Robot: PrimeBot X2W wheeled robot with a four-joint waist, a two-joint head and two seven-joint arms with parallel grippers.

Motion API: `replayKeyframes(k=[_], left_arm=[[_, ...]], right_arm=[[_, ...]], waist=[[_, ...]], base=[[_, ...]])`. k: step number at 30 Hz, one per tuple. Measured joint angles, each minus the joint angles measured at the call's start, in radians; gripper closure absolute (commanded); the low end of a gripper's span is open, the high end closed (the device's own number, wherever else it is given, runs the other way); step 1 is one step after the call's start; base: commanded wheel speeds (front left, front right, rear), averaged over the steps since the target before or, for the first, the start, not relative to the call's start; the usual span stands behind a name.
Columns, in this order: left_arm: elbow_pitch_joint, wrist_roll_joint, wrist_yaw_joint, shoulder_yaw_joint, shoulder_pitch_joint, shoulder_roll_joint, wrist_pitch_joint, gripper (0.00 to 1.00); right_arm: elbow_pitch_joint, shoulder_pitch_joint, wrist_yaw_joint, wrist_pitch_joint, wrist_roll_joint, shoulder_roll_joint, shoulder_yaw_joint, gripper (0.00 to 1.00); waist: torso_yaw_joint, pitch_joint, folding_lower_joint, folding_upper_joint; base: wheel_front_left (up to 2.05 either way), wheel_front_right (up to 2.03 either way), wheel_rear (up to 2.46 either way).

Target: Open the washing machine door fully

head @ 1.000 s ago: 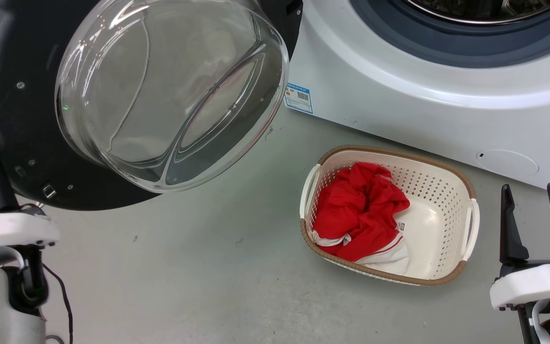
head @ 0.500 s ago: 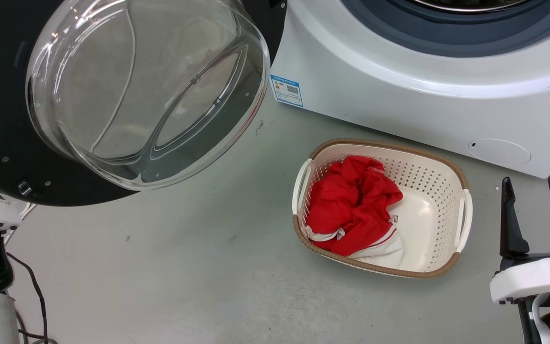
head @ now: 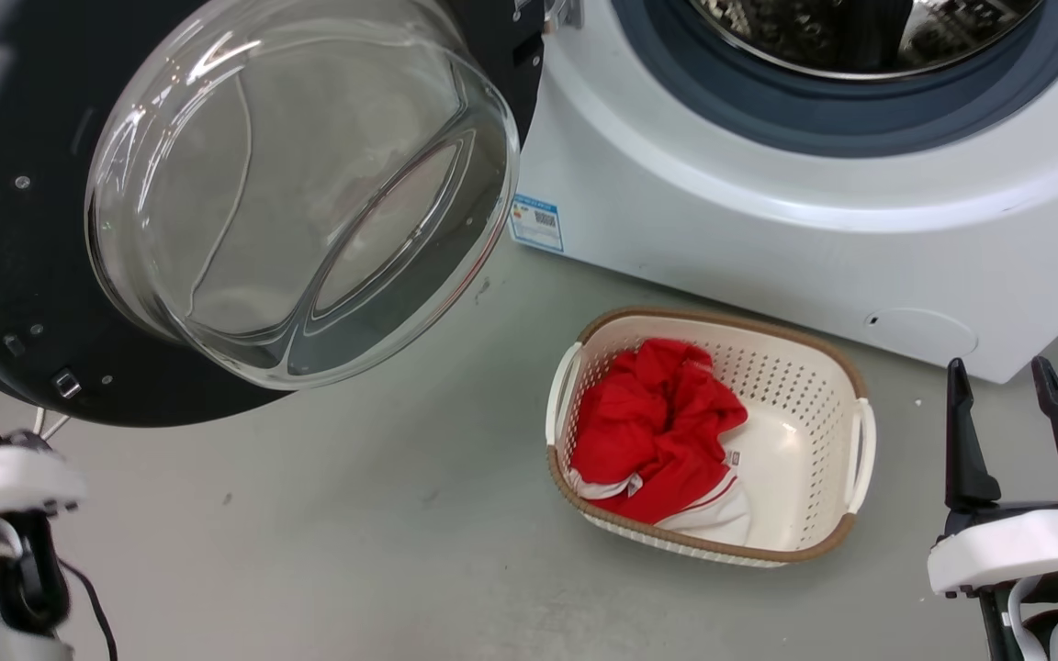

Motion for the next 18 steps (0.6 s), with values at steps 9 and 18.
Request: replayKeyframes(k=[9,18], left_arm=[[-0.165,0.061,-0.008,-0.056,0.194,-0.105,0.000,1.00],[-0.222,0.100,-0.029,-0.197,0.273,-0.151,0.017,1.00]], right_arm=[[0.035,0.018,0.000,-0.032,0.022,0.000,0.018,0.00],[0.058,0.022,0.000,-0.049,0.028,0.000,0.043,0.00]], waist=[[-0.052,-0.070,0.0000,0.0000],[-0.152,-0.117,-0.0001,0.0000]], base=[[0.00,0.00,0.00],[0.00,0.00,0.00]])
